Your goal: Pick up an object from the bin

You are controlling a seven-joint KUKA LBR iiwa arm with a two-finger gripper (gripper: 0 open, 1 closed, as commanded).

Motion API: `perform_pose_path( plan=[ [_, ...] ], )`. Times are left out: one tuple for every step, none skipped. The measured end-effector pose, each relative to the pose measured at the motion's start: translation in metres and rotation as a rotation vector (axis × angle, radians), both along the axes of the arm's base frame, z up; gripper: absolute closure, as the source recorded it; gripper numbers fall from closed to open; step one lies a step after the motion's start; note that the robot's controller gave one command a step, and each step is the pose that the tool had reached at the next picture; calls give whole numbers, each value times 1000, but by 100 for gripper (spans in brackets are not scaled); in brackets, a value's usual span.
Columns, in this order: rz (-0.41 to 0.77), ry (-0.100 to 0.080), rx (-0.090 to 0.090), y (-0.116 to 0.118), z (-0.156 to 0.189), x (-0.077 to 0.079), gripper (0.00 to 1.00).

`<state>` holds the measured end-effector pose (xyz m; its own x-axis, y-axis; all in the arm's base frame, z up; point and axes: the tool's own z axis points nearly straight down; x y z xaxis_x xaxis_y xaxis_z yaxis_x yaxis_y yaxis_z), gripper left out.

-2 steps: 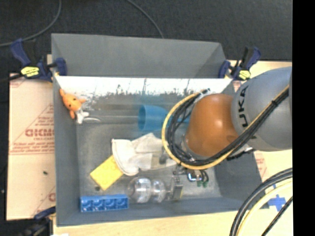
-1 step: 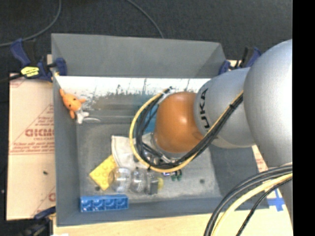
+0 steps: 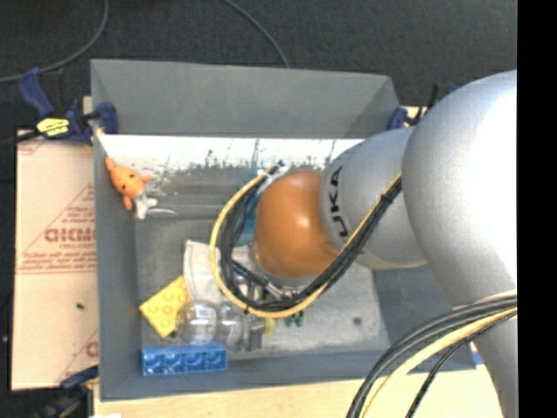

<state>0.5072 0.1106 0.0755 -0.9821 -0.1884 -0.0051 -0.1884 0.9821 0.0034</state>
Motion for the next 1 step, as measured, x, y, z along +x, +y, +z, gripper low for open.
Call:
perform_pose_path(
  plan=[
    [-30, 0, -2, -4, 18, 2, 0]
  ],
)
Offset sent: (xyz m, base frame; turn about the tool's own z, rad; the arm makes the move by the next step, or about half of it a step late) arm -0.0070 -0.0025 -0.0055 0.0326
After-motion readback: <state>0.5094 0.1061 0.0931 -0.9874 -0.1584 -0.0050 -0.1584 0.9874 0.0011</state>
